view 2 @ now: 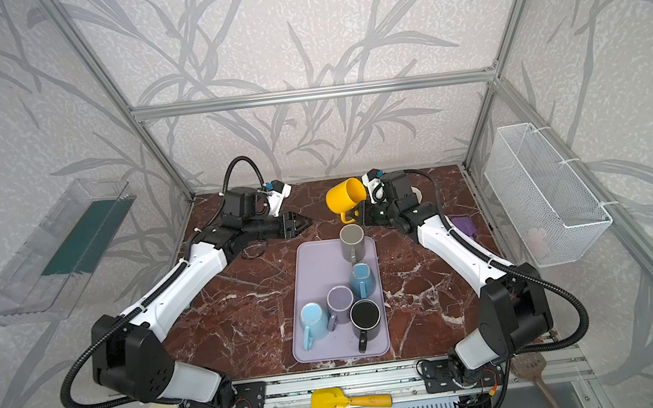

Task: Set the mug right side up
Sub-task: 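Open the left gripper and carry the yellow mug away with the right gripper, then lower the yellow mug upright beside the white mug with the right gripper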

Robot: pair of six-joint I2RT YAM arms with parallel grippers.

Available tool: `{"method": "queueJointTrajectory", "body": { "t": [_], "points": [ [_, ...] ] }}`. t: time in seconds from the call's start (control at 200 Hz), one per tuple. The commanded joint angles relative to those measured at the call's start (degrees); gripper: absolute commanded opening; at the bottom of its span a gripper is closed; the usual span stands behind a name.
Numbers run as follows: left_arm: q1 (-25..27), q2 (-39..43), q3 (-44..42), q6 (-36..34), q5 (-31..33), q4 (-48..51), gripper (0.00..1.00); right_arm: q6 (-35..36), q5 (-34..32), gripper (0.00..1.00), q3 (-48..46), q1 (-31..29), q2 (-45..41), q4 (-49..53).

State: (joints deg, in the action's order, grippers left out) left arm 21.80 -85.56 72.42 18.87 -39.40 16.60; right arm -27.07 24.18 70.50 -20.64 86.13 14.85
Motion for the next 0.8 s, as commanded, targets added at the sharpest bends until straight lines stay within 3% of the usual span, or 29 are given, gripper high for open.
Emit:
{"method": "queueJointTrajectory", "body": {
  "t": [0.0, 0.425, 0.795],
  "points": [
    [0.8, 0.9, 2.3, -2.4, 0.9, 2.0, 0.43, 3.9, -4.6, 0.00, 3.8, 0.7, -3.1, 0.7],
    [2.5, 0.2, 2.0, -2.5, -1.0, 1.0, 0.43, 8.4, -15.2, 0.00, 6.9, 3.0, -1.6, 7.6],
    [2.7, 0.0, 1.9, -2.3, -1.3, 1.1, 0.43, 9.6, -20.0, 0.00, 9.4, 5.0, 3.7, 10.3]
  ]
}}
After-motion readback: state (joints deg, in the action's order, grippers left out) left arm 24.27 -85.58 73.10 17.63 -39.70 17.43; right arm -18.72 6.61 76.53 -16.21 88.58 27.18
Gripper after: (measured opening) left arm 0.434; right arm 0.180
